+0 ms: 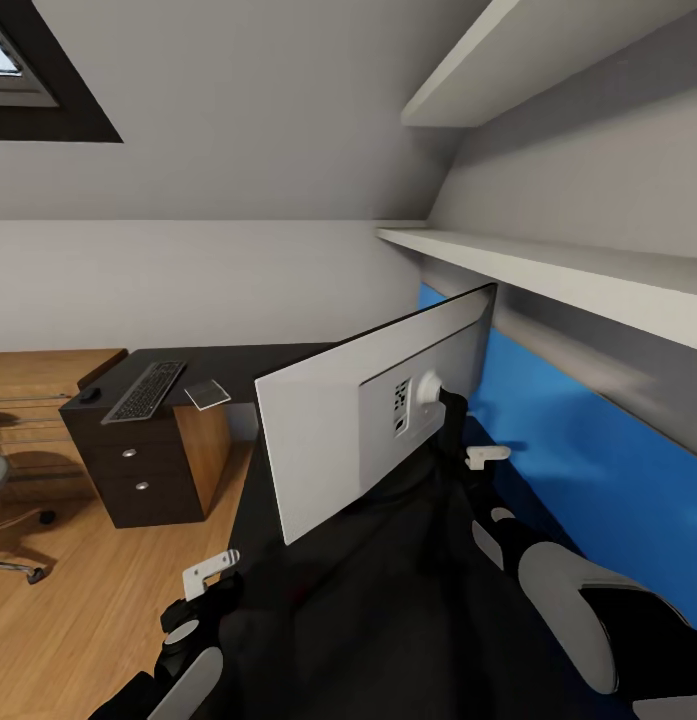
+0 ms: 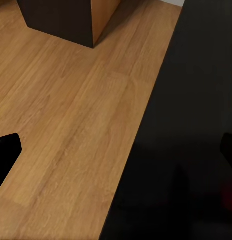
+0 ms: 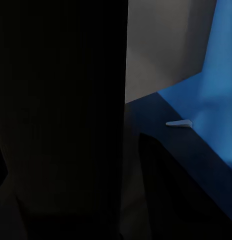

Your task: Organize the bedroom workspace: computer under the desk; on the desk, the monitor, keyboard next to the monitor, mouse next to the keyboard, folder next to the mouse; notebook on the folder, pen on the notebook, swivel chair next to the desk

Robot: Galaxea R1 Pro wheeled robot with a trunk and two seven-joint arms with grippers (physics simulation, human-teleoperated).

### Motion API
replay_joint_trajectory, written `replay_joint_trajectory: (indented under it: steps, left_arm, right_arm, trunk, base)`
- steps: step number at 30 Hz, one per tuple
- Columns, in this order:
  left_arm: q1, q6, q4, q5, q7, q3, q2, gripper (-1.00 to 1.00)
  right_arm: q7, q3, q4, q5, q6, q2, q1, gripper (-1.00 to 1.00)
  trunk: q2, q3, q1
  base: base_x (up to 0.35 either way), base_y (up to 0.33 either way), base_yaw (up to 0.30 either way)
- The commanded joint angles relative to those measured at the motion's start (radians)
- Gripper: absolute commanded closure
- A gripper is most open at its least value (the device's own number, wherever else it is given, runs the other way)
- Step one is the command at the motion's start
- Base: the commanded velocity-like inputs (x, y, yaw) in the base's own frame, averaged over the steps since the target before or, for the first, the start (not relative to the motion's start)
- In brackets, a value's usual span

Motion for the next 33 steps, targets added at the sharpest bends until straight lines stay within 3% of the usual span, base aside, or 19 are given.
replay_joint_trajectory:
  steps: [1, 9, 33]
  left_arm:
    - [-0.001, 0.006, -0.002, 0.002, 0.006, -0.002, 0.001, -1.0]
    - [-0.001, 0.006, -0.002, 0.002, 0.008, -0.002, -0.001, -1.0]
    - [-0.001, 0.006, 0.0, 0.004, 0.008, -0.001, 0.0, -1.0]
  right_arm:
    - [-0.015, 0.026, 0.002, -0.029, -0.004, -0.001, -0.001, 1.0]
    - [-0.015, 0.026, 0.002, -0.029, -0.004, -0.001, -0.001, 1.0]
    - [-0.015, 0.026, 0.005, -0.029, -0.004, -0.001, -0.001, 1.0]
  trunk:
    - [-0.001, -0.001, 0.0]
    - [-0.001, -0.001, 0.0]
    - [-0.001, -0.001, 0.0]
  base:
    - [0.0, 0.0, 0.031]
    - [0.0, 0.0, 0.108]
    - [0.0, -0.021, 0.002]
